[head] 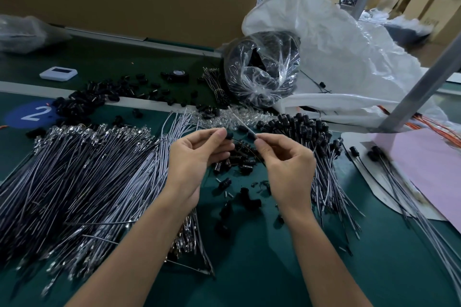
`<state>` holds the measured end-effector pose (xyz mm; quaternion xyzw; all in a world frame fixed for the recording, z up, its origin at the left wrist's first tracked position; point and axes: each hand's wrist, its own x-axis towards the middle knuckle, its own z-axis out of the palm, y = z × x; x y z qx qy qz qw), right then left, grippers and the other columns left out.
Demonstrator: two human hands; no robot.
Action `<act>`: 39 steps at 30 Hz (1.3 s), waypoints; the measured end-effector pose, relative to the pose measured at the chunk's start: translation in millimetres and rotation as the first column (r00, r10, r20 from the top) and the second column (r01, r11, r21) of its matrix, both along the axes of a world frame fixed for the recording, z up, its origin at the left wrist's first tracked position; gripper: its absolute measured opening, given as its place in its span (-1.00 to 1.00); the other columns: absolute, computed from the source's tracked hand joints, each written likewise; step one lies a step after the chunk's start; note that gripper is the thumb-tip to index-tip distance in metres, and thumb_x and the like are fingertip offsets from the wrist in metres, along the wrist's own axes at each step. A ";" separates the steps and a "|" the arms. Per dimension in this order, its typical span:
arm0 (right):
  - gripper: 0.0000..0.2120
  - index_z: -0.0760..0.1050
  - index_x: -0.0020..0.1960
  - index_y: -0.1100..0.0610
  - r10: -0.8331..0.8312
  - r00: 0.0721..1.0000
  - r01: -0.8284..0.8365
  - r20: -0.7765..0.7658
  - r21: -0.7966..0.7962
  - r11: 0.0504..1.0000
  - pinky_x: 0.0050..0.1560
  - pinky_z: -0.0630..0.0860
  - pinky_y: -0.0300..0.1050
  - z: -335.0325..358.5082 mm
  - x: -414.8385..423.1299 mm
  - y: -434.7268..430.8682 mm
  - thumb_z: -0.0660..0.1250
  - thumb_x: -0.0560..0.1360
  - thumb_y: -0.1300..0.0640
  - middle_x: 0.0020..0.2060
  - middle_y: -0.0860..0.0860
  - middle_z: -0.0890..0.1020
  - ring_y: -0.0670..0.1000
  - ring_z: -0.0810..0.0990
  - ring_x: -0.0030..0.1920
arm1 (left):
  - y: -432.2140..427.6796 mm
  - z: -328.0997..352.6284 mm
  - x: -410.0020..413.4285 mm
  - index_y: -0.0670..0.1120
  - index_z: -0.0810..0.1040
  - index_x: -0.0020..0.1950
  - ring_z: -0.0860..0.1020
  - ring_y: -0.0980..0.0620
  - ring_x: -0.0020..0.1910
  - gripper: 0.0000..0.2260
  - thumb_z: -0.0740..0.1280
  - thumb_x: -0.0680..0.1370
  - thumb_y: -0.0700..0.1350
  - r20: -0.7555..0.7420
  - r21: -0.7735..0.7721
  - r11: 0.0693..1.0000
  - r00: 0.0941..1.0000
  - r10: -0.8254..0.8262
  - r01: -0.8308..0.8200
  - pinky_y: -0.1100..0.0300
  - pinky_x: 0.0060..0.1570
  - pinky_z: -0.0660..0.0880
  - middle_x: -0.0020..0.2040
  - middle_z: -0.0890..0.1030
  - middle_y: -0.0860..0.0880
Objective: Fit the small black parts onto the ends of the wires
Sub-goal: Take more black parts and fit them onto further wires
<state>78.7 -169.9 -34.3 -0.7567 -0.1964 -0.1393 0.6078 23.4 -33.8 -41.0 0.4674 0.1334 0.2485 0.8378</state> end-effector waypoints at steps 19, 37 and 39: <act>-0.92 0.70 -0.10 0.16 -0.016 0.959 0.088 0.284 -0.243 0.966 -0.13 0.58 -0.16 4.5 1.0 -7.0 0.48 0.43 0.28 -0.21 -0.03 0.67 -0.06 0.62 -0.18 | 5.4 0.4 -1.3 -0.19 0.66 -0.09 0.68 0.01 -0.24 -0.79 0.47 0.35 -0.10 -0.035 -0.059 0.994 0.995 0.094 -0.096 0.27 -0.25 0.61 -0.22 0.71 -0.11; -0.99 0.67 -0.12 0.13 0.034 0.968 0.030 0.250 -0.249 0.968 -0.23 0.47 -0.30 -2.7 1.0 -0.9 0.47 0.47 0.21 -0.26 -0.08 0.63 -0.13 0.54 -0.29 | -2.9 -2.7 -0.7 -0.15 0.69 -0.10 0.70 -0.04 -0.21 -0.77 0.51 0.31 -0.08 -0.030 0.141 0.990 0.999 0.027 -0.023 0.26 -0.22 0.60 -0.21 0.72 -0.14; -0.98 0.67 -0.11 0.14 0.039 0.970 0.018 0.239 -0.232 0.973 -0.22 0.48 -0.27 -3.2 0.5 -0.7 0.46 0.48 0.21 -0.25 -0.08 0.64 -0.12 0.55 -0.27 | -4.8 -2.1 -0.9 -0.15 0.69 -0.11 0.70 -0.04 -0.21 -0.78 0.52 0.31 -0.08 -0.028 0.149 0.989 1.000 0.013 -0.009 0.26 -0.22 0.60 -0.21 0.72 -0.14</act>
